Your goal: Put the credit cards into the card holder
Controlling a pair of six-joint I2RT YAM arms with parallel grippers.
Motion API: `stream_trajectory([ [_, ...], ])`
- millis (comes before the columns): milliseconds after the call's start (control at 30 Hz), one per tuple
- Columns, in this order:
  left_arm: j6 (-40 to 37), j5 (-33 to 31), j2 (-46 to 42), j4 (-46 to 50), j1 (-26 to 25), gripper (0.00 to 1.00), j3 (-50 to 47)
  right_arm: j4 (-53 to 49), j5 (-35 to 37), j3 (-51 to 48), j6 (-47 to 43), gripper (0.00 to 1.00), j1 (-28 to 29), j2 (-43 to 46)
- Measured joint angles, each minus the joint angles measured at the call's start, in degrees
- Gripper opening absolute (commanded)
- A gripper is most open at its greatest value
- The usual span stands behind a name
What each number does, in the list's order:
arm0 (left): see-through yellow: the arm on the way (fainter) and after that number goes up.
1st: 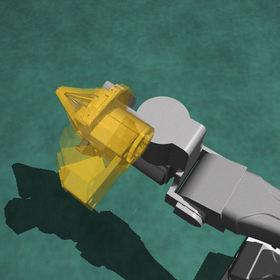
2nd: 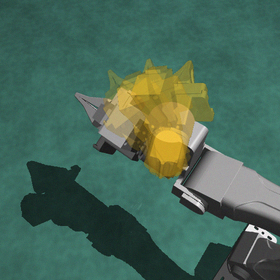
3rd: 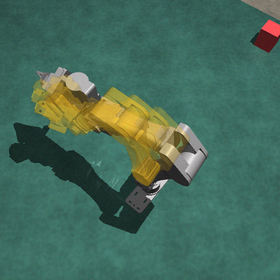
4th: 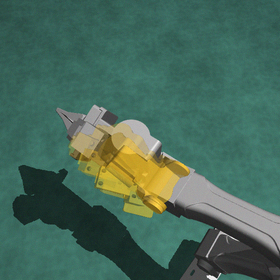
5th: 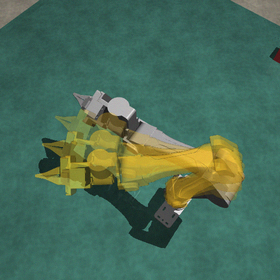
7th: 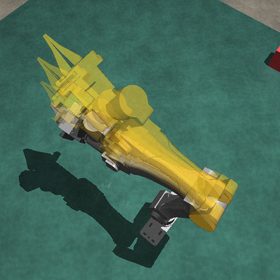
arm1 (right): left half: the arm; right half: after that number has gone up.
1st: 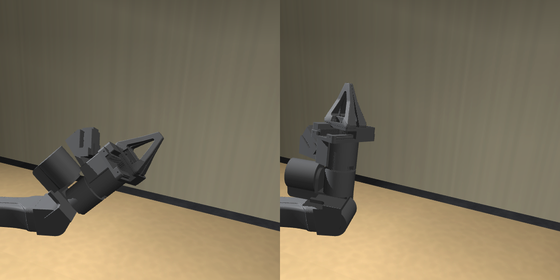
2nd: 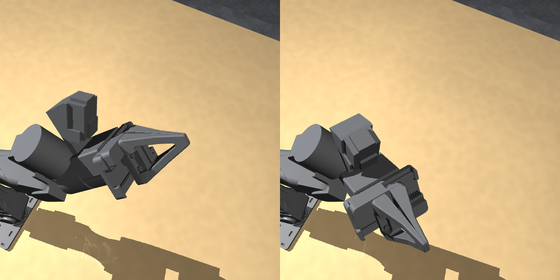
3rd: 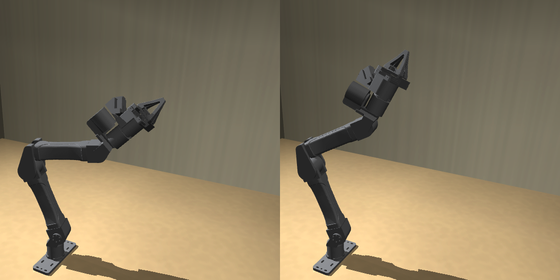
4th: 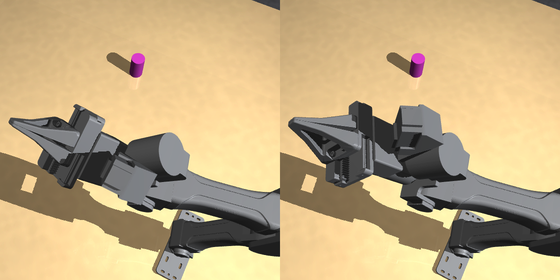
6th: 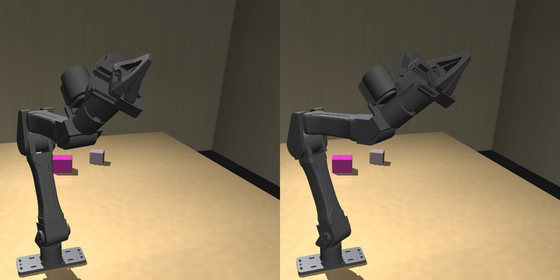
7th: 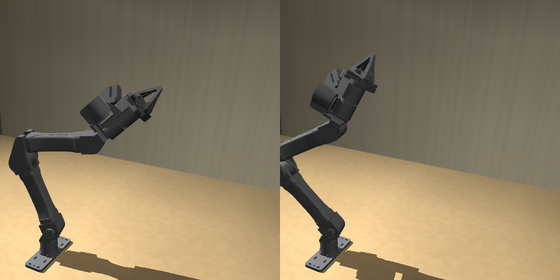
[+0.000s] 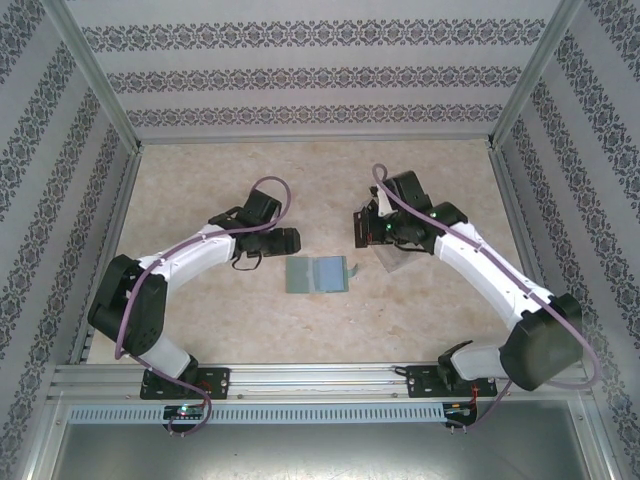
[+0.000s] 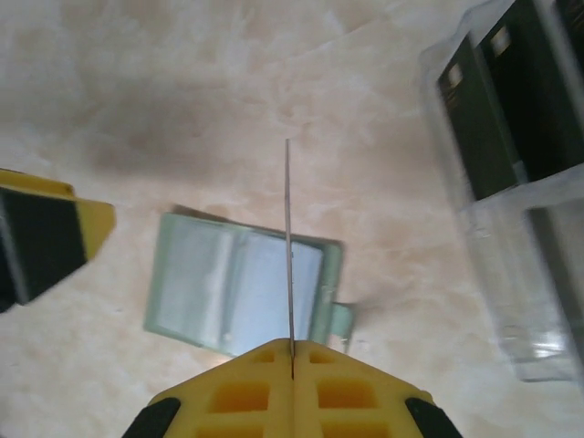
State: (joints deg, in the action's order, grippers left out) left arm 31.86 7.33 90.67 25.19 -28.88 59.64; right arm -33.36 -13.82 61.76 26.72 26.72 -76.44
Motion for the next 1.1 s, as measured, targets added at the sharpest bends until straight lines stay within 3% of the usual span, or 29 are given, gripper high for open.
stream_trajectory([
  [133, -2.3, -3.6, 1.1, 2.4, -2.7, 0.81, 0.0, 11.7, -5.3, -11.0, 9.0, 0.0, 0.6, 1.0],
  [400, -4.5, -7.2, 3.0, 3.1, -6.6, 0.82, -0.5, 29.9, -7.7, -25.0, 19.9, 0.0, 2.7, 1.0],
  [667, -4.7, -9.6, 4.8, 3.1, -7.5, 0.82, -2.6, 40.7, -8.6, -26.4, 22.7, 0.0, 5.8, -1.7],
  [1100, -4.5, -10.6, 6.8, 2.4, -7.5, 0.82, -4.7, 46.6, -10.5, -26.4, 21.1, 0.0, 6.9, -8.5],
])
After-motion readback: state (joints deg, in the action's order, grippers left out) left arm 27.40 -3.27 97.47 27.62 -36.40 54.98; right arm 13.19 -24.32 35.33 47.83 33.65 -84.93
